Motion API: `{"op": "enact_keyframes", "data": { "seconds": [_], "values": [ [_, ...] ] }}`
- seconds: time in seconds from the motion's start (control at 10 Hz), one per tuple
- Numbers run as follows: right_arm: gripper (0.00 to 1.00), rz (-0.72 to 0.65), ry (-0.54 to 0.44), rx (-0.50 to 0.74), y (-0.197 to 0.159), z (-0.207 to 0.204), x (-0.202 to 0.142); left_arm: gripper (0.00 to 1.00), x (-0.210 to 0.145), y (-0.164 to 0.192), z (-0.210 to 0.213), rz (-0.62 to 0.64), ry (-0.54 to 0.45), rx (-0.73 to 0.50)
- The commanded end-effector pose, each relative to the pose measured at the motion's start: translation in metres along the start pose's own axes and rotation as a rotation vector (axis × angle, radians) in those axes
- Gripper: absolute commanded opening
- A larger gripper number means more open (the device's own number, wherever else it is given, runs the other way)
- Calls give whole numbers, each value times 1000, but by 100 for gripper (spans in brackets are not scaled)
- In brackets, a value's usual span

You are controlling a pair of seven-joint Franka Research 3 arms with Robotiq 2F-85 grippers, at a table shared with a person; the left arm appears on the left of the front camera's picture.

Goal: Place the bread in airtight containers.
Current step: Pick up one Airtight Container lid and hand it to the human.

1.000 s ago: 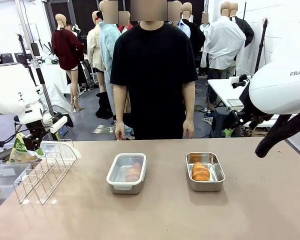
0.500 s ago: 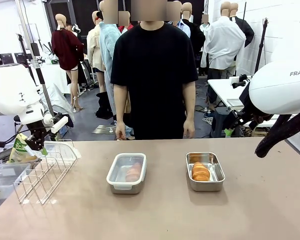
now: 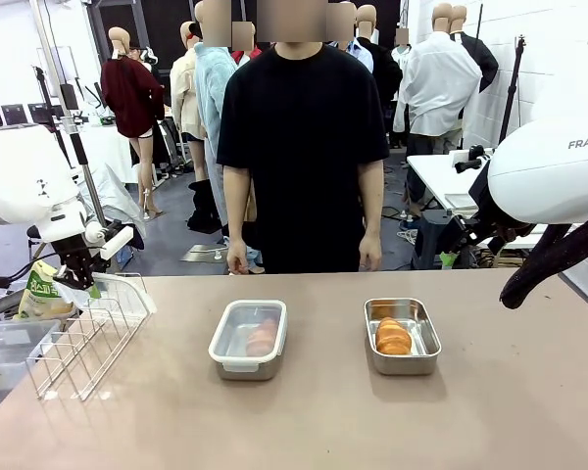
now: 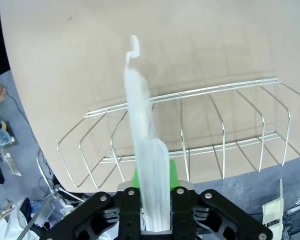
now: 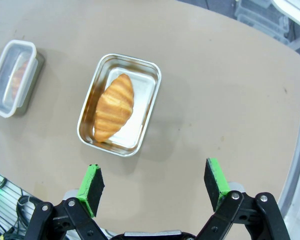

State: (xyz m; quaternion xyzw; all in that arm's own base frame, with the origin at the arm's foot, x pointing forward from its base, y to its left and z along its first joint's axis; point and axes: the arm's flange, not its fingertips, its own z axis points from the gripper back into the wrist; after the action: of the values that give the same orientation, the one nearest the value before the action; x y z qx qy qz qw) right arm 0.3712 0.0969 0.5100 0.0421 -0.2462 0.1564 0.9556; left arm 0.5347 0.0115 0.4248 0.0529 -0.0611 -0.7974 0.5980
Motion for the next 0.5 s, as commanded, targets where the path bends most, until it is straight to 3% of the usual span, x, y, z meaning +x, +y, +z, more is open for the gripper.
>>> {"op": "enact_keyframes", "data": {
  "seconds": [0.0, 0.4],
  "values": [
    [100, 2, 3, 1, 0, 0, 0, 0, -3, 2, 1, 19, -29, -28],
    [100, 2, 3, 1, 0, 0, 0, 0, -5, 3, 4, 36, -39, -54]
  ]
}}
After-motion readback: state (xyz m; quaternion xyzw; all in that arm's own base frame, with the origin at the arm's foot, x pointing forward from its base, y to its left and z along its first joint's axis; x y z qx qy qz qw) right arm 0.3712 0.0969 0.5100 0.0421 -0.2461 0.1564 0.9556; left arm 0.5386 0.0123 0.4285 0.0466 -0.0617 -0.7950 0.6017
